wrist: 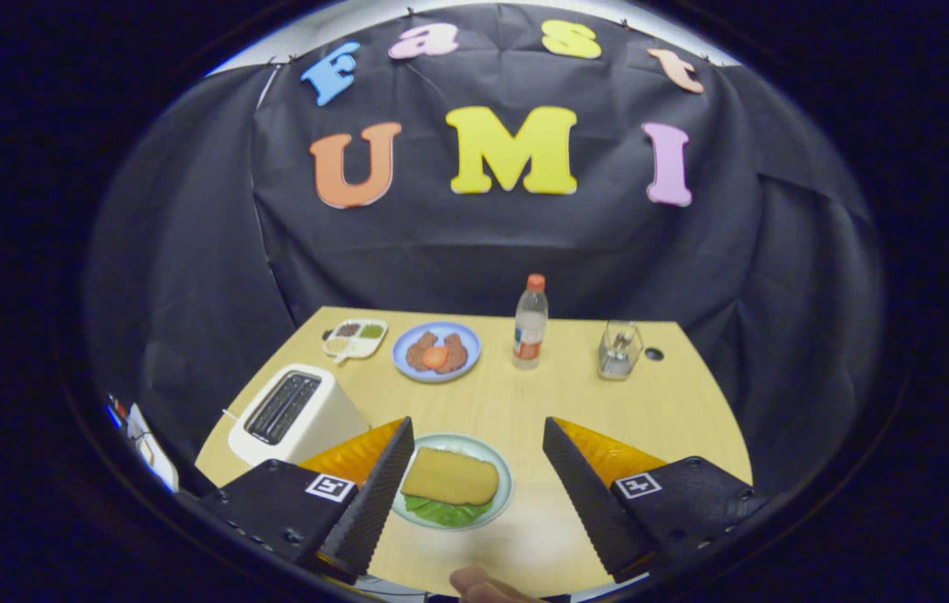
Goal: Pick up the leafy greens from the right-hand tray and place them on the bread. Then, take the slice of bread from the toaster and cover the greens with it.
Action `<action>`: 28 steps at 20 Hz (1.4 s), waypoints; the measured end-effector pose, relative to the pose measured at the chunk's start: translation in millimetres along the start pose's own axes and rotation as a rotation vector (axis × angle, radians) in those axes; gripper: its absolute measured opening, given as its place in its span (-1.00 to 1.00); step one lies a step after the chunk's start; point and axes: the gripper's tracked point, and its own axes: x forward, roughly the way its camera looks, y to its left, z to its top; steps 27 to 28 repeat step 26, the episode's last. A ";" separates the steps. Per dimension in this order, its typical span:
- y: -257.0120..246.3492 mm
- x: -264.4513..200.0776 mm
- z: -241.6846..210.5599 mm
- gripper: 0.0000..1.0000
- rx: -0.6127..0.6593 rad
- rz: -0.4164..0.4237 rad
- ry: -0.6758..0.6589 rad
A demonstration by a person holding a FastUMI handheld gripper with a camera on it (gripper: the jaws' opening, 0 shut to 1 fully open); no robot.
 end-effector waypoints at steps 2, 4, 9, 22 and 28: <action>-5.9 -29.5 34.1 0.93 -0.019 -0.030 -0.117; -14.1 -57.3 66.2 0.93 -0.031 -0.062 -0.227; -20.8 -121.2 102.7 0.92 -0.024 -0.092 -0.425; -42.6 -156.6 78.9 0.92 -0.021 -0.157 -0.454; -49.0 -150.0 81.8 0.92 0.009 -0.169 -0.451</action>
